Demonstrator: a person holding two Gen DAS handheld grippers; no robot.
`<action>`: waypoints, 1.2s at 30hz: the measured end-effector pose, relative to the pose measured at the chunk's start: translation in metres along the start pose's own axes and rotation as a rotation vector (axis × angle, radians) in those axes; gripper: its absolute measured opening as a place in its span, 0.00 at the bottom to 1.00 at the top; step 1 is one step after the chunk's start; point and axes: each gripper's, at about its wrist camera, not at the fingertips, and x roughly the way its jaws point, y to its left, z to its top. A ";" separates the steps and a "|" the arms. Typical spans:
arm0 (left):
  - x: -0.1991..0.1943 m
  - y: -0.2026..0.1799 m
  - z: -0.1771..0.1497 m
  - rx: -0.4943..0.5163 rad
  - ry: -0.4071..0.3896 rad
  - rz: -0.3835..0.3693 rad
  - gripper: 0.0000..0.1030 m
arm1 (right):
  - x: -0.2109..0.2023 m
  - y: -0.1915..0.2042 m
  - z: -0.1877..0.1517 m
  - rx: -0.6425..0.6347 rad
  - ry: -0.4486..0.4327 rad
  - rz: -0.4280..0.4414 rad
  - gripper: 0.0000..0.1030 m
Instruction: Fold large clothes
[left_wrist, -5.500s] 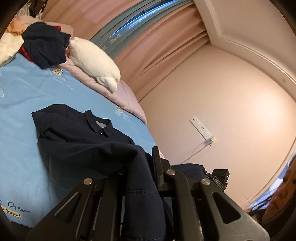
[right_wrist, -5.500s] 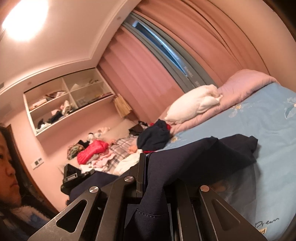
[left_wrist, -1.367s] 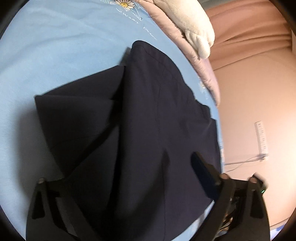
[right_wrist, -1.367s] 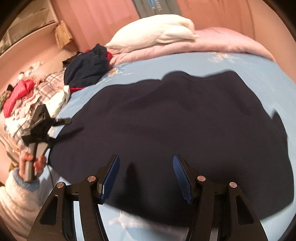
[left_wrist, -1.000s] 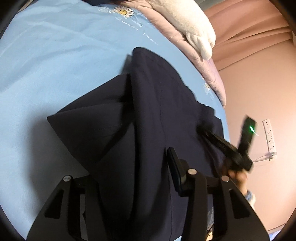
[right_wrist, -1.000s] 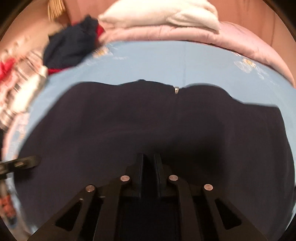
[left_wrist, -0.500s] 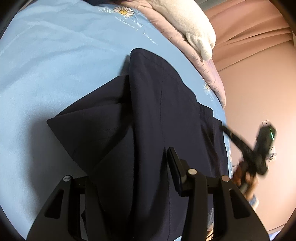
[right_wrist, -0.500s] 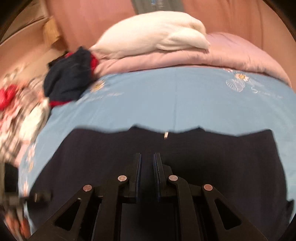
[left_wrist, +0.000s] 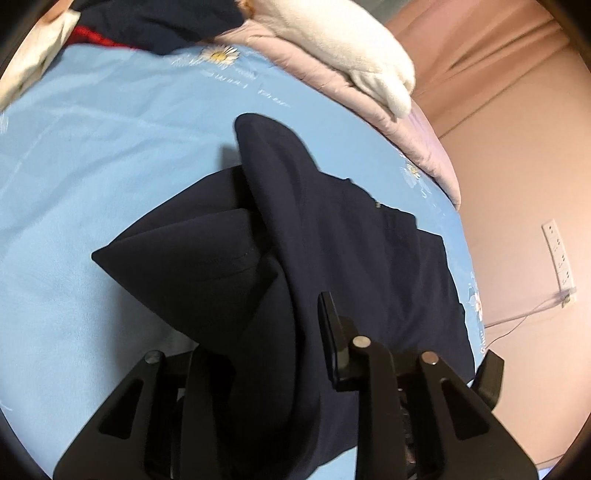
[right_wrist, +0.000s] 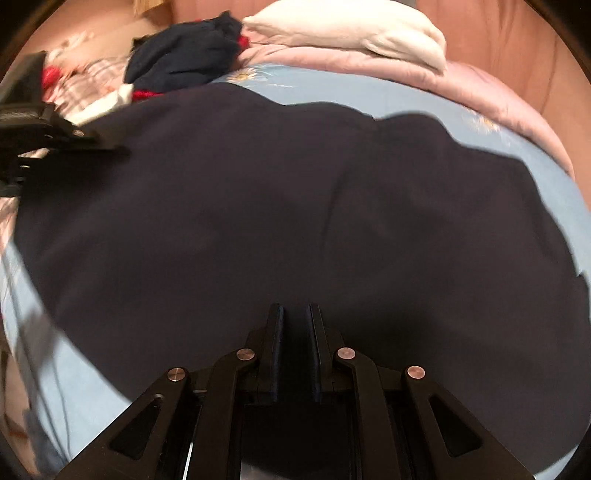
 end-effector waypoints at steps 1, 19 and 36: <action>-0.003 -0.008 0.000 0.017 -0.003 0.009 0.26 | 0.000 0.003 0.001 -0.021 -0.007 -0.012 0.13; 0.026 -0.183 -0.016 0.315 0.005 0.138 0.29 | -0.056 -0.122 -0.017 0.431 -0.146 0.349 0.24; 0.080 -0.197 -0.023 0.255 0.257 -0.253 0.57 | -0.039 -0.214 -0.049 0.858 -0.255 0.628 0.56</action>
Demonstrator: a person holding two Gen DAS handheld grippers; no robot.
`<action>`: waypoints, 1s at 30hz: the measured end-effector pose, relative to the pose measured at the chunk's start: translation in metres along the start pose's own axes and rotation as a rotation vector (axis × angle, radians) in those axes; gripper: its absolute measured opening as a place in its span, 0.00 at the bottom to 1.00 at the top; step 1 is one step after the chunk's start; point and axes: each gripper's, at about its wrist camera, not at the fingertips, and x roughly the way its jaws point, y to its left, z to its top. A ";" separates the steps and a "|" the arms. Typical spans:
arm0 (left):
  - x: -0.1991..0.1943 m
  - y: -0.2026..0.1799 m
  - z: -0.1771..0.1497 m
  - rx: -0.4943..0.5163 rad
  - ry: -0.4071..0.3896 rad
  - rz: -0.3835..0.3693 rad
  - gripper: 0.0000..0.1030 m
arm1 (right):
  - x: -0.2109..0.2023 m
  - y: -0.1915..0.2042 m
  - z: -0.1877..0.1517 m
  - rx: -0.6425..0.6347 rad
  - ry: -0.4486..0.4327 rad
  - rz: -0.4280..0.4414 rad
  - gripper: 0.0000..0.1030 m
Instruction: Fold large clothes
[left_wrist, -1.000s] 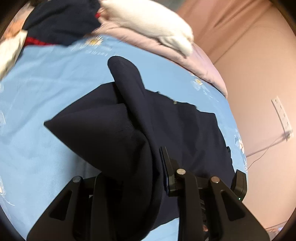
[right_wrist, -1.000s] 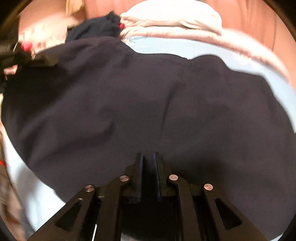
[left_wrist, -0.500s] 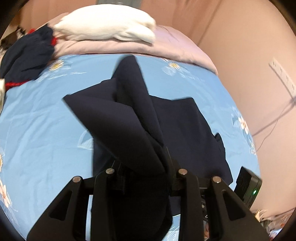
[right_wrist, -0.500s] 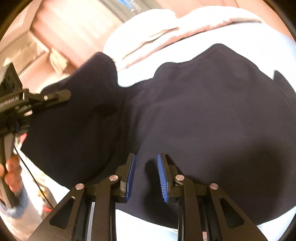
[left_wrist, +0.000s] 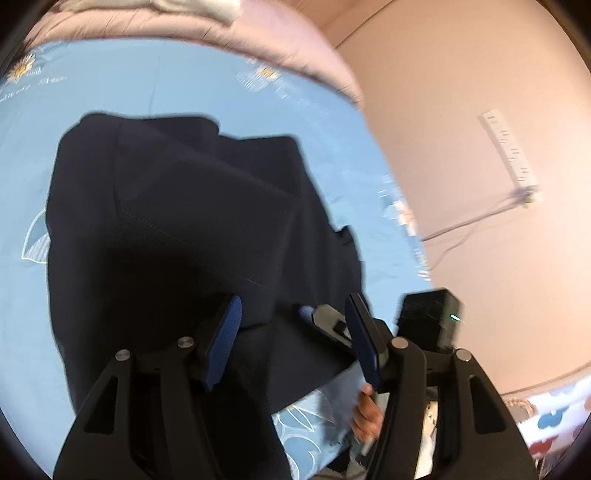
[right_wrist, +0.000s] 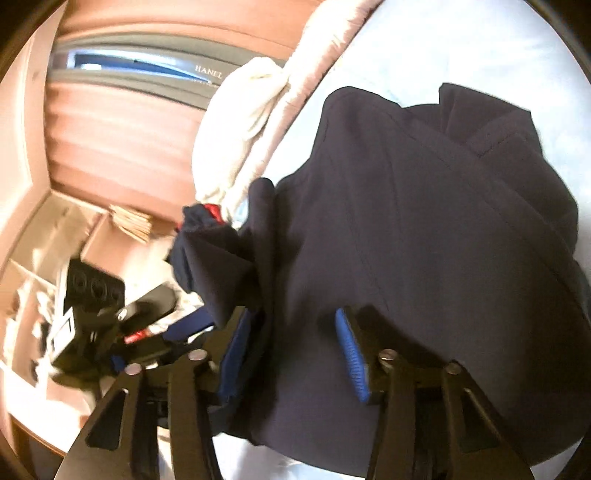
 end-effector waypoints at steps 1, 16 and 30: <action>-0.011 -0.001 -0.002 0.008 -0.022 -0.015 0.59 | -0.001 0.003 -0.005 0.001 0.002 0.022 0.59; -0.055 0.086 -0.075 -0.076 -0.144 0.262 0.68 | 0.082 0.052 0.009 -0.118 0.230 0.021 0.84; -0.065 0.096 -0.094 -0.126 -0.140 0.182 0.69 | 0.070 0.087 -0.006 -0.394 0.179 -0.105 0.08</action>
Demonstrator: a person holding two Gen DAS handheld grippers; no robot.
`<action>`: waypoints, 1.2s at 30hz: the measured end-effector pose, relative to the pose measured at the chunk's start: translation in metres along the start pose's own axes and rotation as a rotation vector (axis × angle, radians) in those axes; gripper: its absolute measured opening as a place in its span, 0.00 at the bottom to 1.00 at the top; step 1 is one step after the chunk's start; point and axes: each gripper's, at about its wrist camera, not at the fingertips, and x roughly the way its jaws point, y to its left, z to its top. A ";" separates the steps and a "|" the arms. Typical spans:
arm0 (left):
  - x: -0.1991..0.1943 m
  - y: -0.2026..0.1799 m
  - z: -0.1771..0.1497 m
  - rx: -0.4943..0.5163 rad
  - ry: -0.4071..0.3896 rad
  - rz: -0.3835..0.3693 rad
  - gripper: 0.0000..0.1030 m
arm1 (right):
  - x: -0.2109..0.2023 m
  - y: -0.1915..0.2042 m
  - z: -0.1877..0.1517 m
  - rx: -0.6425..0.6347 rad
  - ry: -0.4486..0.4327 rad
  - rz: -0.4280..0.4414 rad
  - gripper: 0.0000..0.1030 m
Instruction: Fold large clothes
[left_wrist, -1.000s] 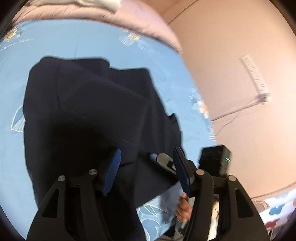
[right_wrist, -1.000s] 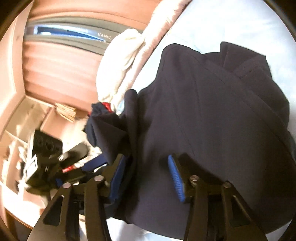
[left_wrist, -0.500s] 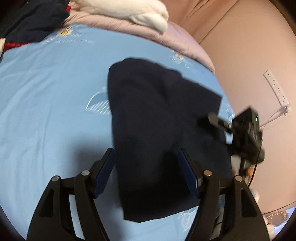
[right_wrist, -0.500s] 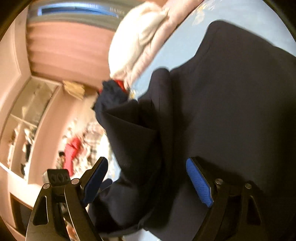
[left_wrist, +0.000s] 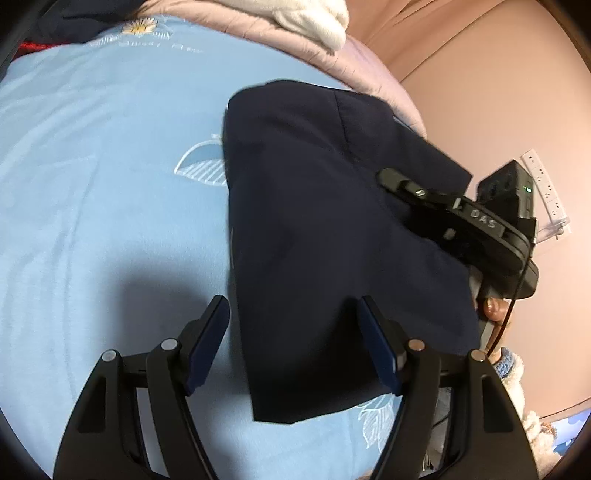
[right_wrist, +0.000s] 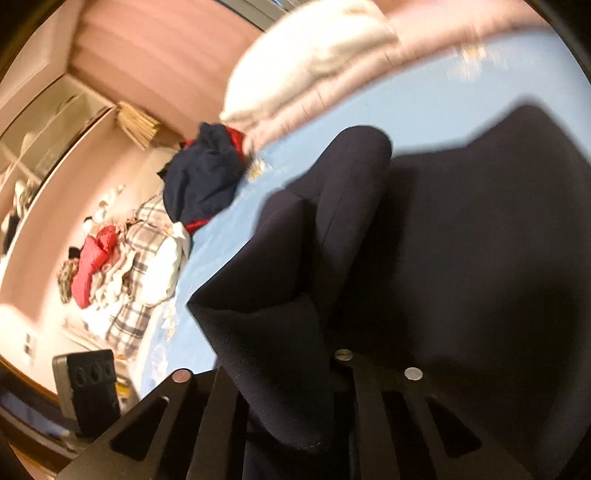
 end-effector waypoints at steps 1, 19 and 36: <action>-0.003 -0.003 0.000 0.006 -0.006 0.001 0.70 | -0.007 0.004 0.003 -0.013 -0.022 -0.001 0.08; 0.061 -0.103 0.009 0.228 0.081 0.013 0.75 | -0.111 -0.097 0.055 0.017 -0.093 -0.266 0.07; 0.100 -0.117 0.012 0.349 0.111 0.146 0.81 | -0.158 -0.034 0.024 -0.188 -0.254 -0.532 0.34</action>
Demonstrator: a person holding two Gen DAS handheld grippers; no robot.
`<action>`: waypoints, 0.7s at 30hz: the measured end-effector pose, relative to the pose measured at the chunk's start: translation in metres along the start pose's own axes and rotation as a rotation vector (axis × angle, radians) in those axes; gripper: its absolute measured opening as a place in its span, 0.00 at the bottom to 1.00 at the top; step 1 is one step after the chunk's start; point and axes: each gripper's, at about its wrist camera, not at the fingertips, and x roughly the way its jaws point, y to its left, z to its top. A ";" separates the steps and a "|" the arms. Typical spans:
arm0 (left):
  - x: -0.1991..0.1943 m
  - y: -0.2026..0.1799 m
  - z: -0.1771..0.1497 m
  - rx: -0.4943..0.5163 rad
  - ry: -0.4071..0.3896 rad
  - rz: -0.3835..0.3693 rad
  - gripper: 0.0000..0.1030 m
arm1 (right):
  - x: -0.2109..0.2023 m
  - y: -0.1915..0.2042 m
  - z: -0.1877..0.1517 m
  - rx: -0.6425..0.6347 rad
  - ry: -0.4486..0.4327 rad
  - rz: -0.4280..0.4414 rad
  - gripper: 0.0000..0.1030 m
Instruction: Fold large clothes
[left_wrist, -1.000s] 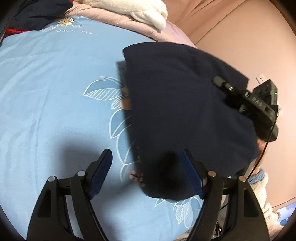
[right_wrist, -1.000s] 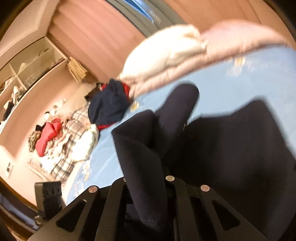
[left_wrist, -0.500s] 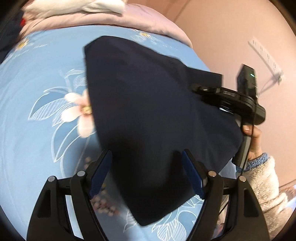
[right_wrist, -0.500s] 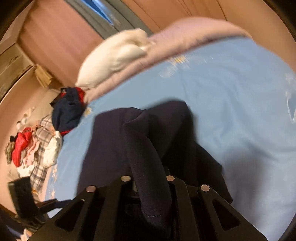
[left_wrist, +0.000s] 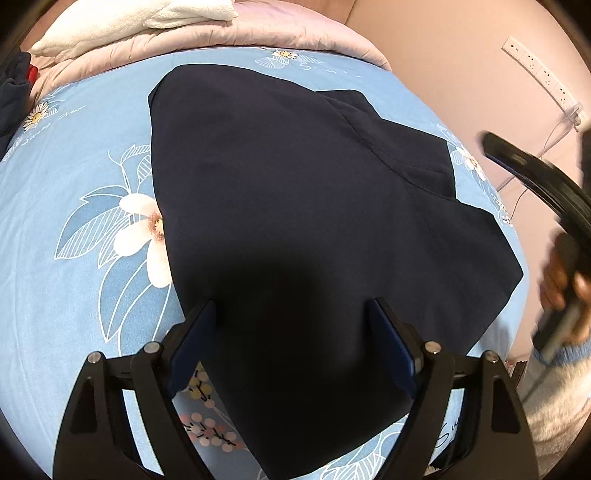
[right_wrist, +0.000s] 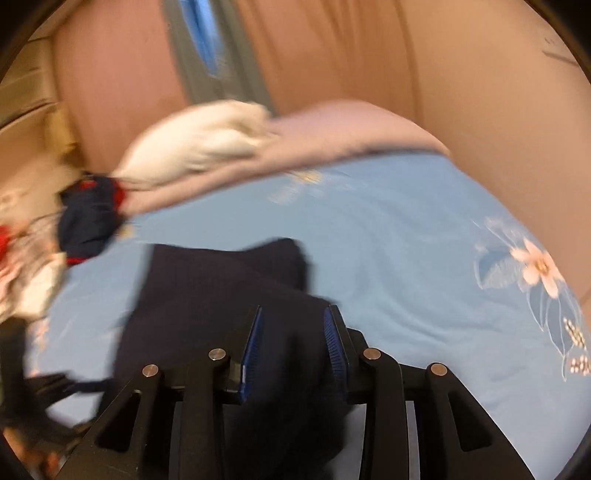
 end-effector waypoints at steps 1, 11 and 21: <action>0.001 -0.001 0.001 -0.001 -0.002 0.002 0.82 | -0.008 0.009 -0.002 -0.022 -0.007 0.035 0.34; 0.004 -0.006 -0.003 0.005 0.011 0.004 0.83 | 0.017 0.054 -0.069 -0.211 0.203 0.050 0.29; 0.011 0.009 0.004 -0.032 0.035 -0.004 0.86 | 0.028 0.030 -0.095 -0.051 0.185 0.116 0.24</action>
